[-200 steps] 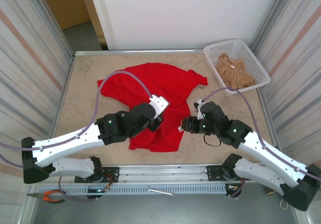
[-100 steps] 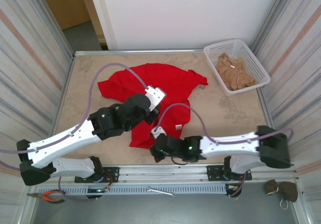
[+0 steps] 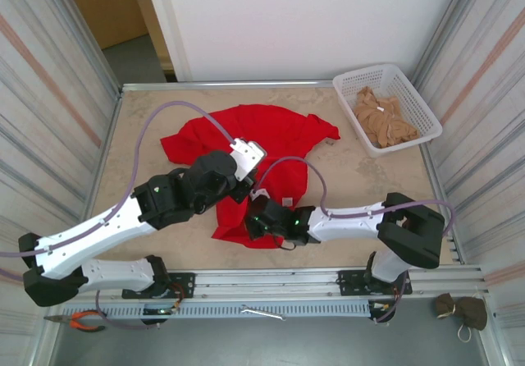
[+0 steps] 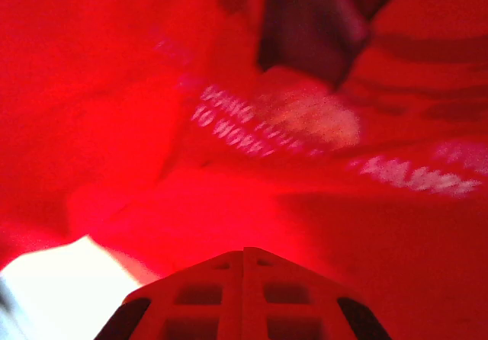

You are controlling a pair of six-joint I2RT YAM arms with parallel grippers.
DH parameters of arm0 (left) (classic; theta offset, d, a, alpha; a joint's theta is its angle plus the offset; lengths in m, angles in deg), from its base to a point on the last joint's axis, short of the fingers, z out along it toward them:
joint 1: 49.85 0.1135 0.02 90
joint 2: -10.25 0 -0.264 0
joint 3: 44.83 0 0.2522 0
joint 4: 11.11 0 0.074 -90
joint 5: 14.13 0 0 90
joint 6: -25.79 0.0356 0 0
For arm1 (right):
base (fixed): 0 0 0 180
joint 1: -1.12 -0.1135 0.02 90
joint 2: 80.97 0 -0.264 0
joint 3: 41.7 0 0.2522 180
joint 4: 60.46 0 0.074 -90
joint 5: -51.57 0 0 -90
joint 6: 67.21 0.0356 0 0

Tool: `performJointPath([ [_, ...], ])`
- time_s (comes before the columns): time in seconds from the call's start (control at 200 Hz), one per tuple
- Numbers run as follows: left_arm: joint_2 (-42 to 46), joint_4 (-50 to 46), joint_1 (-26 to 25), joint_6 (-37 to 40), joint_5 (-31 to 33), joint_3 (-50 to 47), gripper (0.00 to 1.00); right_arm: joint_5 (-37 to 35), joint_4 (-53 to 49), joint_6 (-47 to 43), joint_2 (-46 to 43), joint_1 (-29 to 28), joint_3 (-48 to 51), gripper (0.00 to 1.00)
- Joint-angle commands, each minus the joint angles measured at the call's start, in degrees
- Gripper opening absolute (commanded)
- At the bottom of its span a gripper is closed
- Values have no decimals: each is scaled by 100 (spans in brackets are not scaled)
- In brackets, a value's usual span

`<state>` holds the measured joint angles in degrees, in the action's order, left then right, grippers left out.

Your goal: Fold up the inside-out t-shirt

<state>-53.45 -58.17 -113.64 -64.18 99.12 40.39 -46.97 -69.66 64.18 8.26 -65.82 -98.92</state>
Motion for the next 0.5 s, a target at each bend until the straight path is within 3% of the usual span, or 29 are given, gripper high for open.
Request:
performJointPath([
  [0.0,170,12,25,-43,-346,270,0,64,107,130,-223,400,10,0],
  [0.165,32,51,-83,-161,-682,529,0,66,54,191,-213,636,-422,0],
  [0.391,-447,3,-225,-149,-977,1101,0,-231,9,523,383,155,-954,0],
  [0.491,-585,12,-386,-161,-1015,1328,0,-254,176,871,779,489,-1115,0],
])
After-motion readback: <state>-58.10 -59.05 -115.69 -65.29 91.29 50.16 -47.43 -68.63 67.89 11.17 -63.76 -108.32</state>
